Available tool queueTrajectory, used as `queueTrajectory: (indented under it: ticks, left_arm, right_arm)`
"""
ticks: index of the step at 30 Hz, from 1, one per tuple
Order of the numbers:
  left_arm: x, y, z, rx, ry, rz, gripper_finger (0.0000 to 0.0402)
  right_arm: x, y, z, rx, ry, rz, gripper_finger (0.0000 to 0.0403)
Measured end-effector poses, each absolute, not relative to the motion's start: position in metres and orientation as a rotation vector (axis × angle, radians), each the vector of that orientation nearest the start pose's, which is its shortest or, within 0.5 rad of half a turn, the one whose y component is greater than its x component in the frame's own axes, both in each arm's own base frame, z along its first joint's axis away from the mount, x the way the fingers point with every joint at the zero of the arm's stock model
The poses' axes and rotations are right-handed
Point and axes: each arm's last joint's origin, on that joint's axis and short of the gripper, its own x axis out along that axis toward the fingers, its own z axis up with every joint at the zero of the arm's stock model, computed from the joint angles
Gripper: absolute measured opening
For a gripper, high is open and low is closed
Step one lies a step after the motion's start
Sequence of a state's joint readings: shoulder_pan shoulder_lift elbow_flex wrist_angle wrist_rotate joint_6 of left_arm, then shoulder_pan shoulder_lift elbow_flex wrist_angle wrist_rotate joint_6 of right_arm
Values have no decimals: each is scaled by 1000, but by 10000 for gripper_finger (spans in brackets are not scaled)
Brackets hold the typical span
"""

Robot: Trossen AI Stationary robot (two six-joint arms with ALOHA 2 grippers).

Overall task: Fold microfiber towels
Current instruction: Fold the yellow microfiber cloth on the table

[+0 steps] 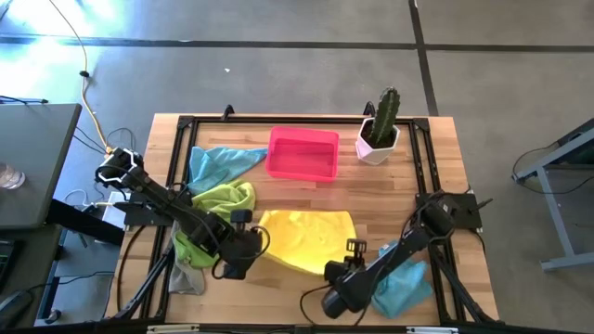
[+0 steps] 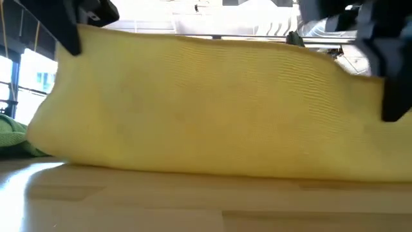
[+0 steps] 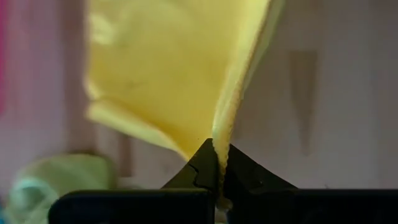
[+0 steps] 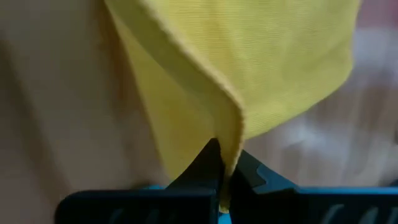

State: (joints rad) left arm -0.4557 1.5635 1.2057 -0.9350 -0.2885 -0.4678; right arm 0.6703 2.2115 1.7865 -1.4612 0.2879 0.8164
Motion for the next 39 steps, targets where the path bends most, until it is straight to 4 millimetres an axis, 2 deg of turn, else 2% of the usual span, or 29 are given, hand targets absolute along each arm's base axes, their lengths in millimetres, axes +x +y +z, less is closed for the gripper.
queueTrajectory:
  ticks: [7,13,20,24,32,39]
  left_arm:
    - [272,-119,243,114,1142,262,0]
    - [277,-118,227,191,1172,349,0]
    - [290,-104,207,210,1214,474,0]
    - [296,-96,197,180,1237,531,0]
    - [293,-93,185,155,1306,631,0]
    - [290,-95,184,125,1310,663,0]
  right_arm:
    - [315,203,169,-326,1558,-461,0]
    - [313,171,156,-273,1488,-418,0]
    - [309,143,139,-203,1414,-355,0]
    - [311,133,138,-211,1411,-353,0]
    - [316,122,136,-233,1409,-350,0]
    - [322,116,136,-212,1376,-349,0]
